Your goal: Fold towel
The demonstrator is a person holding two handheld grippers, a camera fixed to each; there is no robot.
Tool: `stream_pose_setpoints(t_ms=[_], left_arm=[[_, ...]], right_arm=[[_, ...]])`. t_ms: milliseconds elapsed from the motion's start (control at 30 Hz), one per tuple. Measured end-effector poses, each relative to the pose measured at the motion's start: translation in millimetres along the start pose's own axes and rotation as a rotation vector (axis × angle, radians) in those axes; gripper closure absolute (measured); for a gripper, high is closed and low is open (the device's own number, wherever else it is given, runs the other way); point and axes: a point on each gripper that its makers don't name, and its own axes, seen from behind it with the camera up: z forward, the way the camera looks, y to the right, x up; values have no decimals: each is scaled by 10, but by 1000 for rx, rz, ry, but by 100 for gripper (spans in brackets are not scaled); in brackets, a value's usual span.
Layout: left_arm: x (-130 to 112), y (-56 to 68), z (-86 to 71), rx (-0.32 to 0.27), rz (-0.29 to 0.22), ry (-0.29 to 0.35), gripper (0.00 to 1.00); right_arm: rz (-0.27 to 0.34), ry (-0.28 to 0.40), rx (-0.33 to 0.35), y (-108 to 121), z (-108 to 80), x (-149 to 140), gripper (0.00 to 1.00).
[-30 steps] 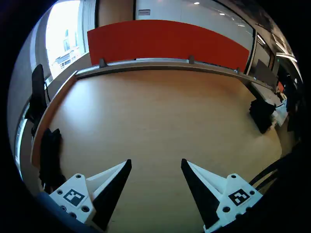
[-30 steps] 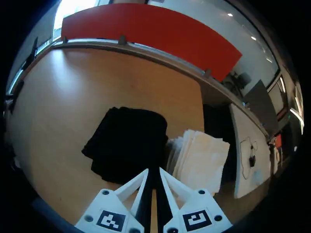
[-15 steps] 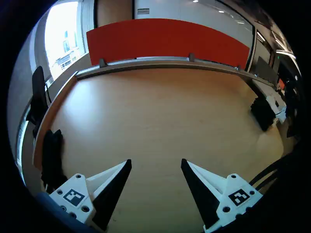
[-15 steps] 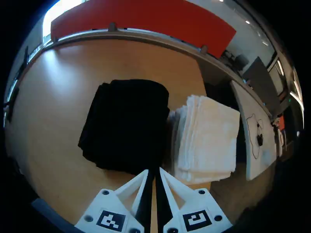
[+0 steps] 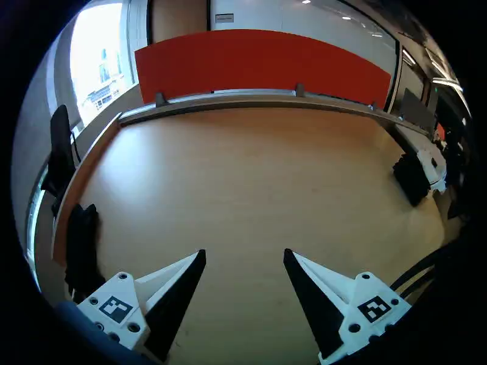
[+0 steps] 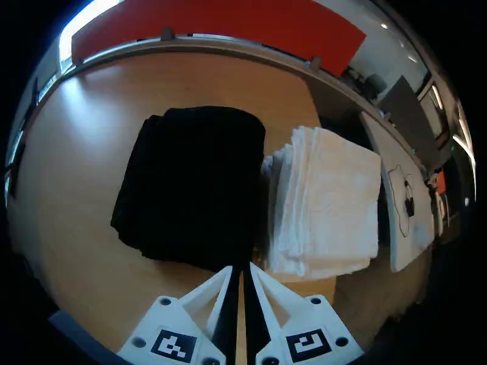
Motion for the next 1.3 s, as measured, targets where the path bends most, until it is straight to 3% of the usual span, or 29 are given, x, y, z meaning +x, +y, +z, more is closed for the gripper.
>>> stream_pose_setpoints(t_ms=[600, 800, 1000, 1200, 1300], left_arm=[[30, 10, 20, -3, -8, 3, 6], [48, 11, 18, -7, -8, 7, 6], [60, -9, 20, -10, -14, 12, 6], [68, -31, 17, -15, -18, 17, 6], [66, -42, 15, -17, -21, 19, 6]], right_arm=[[-15, 18, -27, -15, -38, 25, 94], [-16, 28, -52, 11, -78, 25, 87], [-12, 39, -68, 10, -144, 20, 64], [13, 61, -47, -83, -210, 47, 3], [27, 72, -40, -129, -230, 75, 0]])
